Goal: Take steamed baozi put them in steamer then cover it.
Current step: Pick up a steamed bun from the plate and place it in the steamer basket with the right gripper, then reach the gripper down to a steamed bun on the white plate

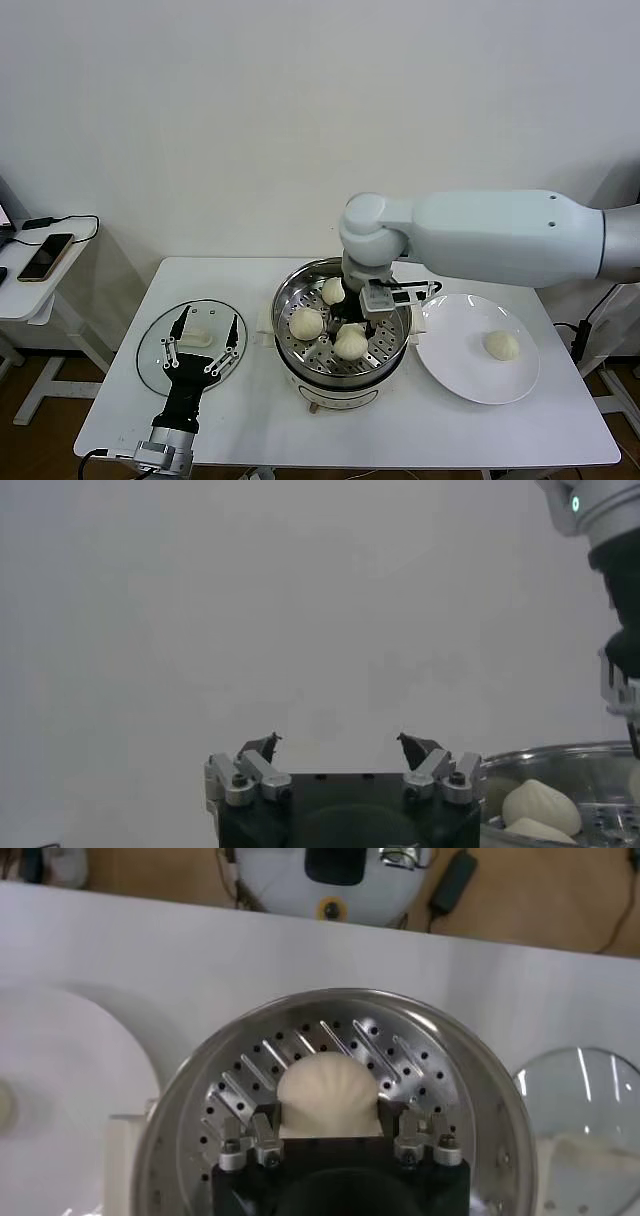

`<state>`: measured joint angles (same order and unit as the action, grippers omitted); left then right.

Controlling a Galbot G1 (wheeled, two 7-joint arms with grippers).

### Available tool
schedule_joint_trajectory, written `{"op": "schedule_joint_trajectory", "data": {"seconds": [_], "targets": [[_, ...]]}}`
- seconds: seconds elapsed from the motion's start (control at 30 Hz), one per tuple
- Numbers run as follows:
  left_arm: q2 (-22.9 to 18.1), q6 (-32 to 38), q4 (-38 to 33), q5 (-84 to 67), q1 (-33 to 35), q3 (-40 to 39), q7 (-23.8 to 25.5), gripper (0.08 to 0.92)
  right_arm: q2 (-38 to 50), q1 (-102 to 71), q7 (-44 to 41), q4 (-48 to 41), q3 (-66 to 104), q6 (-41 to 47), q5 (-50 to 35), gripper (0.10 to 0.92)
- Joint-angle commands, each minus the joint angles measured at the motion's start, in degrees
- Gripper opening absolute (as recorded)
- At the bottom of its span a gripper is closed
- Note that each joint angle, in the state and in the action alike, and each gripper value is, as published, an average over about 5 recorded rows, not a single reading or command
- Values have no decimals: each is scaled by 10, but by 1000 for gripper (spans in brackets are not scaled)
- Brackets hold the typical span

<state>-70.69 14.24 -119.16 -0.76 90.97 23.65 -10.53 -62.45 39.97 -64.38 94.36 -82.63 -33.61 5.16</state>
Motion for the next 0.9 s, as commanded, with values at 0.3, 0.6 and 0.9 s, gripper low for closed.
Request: {"op": "schedule_joint_trajectory", "data": {"seconds": [0.3,0.6,0.9], "targets": [[-2,5,6,0,-2,1,0,823,-27,-44,-4,-8,3,-17,51,681],[-2,6,11,0,-4,1,-1,823,-30,-49,9,-13,6,-14,58,795],[-2,8,13,0,-4,1,0,823,7,-18,-20,-31,58,9,6,823]]}}
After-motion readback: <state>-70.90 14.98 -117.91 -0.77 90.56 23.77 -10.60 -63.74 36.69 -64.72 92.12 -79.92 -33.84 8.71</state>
